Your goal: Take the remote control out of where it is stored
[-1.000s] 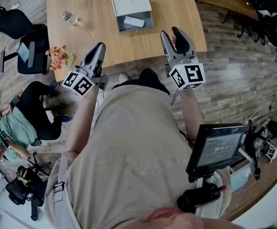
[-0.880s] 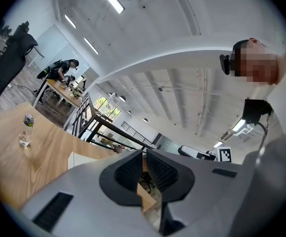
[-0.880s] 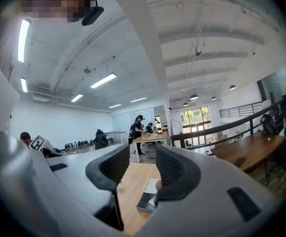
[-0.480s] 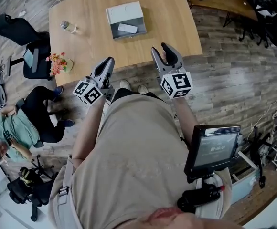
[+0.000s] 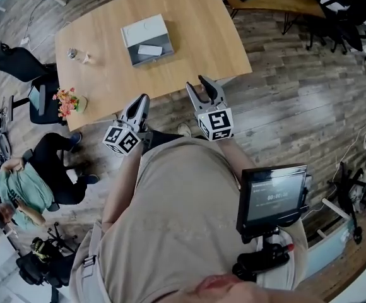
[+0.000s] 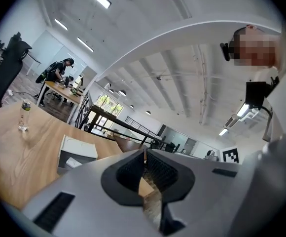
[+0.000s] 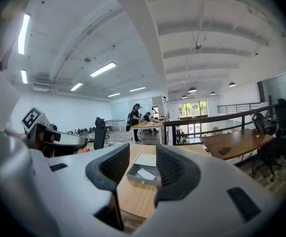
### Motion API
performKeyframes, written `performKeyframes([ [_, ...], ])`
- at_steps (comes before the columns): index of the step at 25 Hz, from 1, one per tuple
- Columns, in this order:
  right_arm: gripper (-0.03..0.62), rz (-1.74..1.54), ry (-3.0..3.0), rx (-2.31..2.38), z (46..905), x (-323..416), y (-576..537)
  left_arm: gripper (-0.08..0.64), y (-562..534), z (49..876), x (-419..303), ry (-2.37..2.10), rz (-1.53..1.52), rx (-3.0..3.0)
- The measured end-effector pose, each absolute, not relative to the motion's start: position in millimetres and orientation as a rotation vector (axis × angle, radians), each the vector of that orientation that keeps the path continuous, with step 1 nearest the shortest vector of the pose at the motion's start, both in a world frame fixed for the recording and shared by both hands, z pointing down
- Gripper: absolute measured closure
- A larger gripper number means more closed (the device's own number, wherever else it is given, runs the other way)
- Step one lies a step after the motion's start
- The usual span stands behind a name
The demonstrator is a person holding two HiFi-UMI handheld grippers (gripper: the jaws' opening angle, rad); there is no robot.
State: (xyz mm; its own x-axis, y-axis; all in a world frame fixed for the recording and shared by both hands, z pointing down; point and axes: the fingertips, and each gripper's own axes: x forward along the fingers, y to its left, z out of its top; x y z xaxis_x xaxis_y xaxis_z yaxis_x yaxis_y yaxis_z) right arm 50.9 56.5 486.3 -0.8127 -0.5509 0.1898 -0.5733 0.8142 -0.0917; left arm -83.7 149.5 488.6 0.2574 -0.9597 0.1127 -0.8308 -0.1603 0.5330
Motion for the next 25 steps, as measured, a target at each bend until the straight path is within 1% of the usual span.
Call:
performKeyframes([
  [9,0.422,0.134,-2.762,0.825,529.8,57.6,71.5,0.552,157.7,517.0,-59.9,-1.604,-0.284,1.985],
  [15,0.422,0.128,-2.765,0.805,534.2,55.9,83.8,0.552,170.3,534.8,-59.3,-1.581,-0.277,1.929],
  [25,0.423,0.11,-2.727,0.788,540.8,53.5,88.5,0.552,170.0,533.7,-58.7,-1.568,-0.239,1.938],
])
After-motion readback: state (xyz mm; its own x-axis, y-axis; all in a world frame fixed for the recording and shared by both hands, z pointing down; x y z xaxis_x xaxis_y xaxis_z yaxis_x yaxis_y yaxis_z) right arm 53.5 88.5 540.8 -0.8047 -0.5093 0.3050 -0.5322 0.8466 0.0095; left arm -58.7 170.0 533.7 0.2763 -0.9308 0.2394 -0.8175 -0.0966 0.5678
